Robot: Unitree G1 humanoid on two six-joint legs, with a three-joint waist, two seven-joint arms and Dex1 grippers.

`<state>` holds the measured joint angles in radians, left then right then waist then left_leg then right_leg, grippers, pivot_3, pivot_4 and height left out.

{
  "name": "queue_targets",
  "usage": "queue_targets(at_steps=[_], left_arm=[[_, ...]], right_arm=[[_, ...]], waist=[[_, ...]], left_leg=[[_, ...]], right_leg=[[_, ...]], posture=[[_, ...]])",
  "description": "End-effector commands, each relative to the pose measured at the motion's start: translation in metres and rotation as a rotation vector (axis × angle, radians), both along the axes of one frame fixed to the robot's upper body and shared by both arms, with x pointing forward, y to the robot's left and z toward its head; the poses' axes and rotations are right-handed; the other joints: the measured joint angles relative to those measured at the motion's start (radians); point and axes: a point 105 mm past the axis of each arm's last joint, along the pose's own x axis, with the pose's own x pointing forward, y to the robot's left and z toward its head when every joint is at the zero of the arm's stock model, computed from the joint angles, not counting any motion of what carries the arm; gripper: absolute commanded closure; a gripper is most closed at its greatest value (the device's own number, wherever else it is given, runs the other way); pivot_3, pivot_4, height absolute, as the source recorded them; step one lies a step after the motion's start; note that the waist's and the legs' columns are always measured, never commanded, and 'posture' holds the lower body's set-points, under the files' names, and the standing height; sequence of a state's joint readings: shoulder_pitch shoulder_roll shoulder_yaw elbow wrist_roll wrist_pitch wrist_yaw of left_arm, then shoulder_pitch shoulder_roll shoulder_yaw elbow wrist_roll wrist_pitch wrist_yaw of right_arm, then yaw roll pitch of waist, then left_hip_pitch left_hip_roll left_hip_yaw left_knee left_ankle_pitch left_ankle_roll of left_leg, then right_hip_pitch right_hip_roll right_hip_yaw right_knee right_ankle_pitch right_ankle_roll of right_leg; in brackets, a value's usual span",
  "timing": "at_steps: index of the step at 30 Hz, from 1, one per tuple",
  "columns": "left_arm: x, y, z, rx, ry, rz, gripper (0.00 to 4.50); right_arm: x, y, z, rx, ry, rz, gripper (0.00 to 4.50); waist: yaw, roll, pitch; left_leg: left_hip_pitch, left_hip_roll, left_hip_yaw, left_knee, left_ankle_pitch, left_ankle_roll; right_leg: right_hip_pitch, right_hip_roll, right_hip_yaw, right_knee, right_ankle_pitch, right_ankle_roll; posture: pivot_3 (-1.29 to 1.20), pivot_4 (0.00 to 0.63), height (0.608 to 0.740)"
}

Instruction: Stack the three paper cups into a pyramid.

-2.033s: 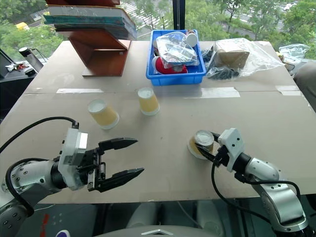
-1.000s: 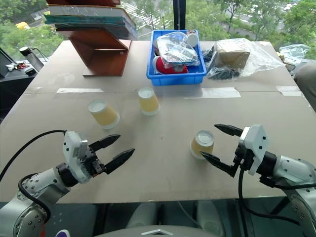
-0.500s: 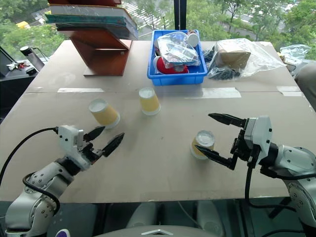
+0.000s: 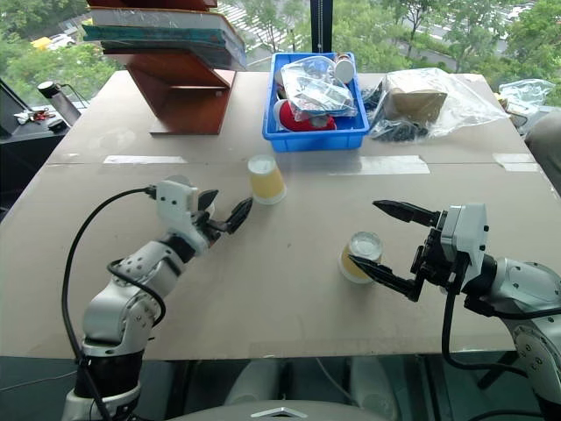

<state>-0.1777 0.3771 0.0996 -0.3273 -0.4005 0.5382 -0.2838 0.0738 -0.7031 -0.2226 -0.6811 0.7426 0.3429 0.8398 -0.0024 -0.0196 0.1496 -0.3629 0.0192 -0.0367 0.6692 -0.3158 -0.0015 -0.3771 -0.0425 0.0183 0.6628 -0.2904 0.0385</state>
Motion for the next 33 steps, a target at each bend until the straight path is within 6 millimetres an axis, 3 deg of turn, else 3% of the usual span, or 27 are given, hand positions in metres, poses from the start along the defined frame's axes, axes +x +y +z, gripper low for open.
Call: queue_targets(at_steps=[1, 10, 16, 33], left_arm=[[0.011, -0.008, 0.007, 0.018, -0.032, -0.003, 0.0], [0.035, -0.023, 0.017, 0.059, -0.069, -0.047, 0.0], [0.04, -0.037, 0.019, 0.055, -0.077, -0.094, 0.0], [0.054, -0.036, 0.022, 0.078, -0.088, -0.084, 0.0]], right_arm=[[0.001, -0.003, 0.01, 0.009, -0.073, -0.051, 0.07], [-0.001, -0.006, 0.007, 0.013, -0.081, -0.093, 0.07], [-0.008, -0.006, 0.007, 0.01, -0.073, -0.101, 0.07], [-0.01, -0.01, 0.007, 0.033, -0.073, -0.165, 0.07]], waist=[[-0.001, 0.0, 0.0], [-0.002, 0.0, 0.0], [-0.002, 0.0, 0.0], [-0.001, 0.0, 0.0]], left_leg=[[0.0, 0.0, 0.0, 0.0, 0.0, -0.001], [-0.001, 0.0, 0.0, 0.0, 0.002, -0.004], [-0.001, 0.0, 0.0, 0.0, 0.002, -0.004], [-0.001, -0.001, -0.001, 0.001, 0.002, -0.004]], right_leg=[[0.0, 0.0, 0.0, 0.0, 0.0, 0.0], [0.0, 0.0, 0.0, 0.0, 0.0, 0.0], [0.0, 0.0, -0.001, 0.0, 0.0, 0.0], [0.0, -0.001, -0.001, 0.0, 0.0, 0.001]], posture=[[0.0, 0.15, 0.74], [0.0, 0.15, 0.74], [0.0, 0.15, 0.74], [0.0, 0.15, 0.74]])
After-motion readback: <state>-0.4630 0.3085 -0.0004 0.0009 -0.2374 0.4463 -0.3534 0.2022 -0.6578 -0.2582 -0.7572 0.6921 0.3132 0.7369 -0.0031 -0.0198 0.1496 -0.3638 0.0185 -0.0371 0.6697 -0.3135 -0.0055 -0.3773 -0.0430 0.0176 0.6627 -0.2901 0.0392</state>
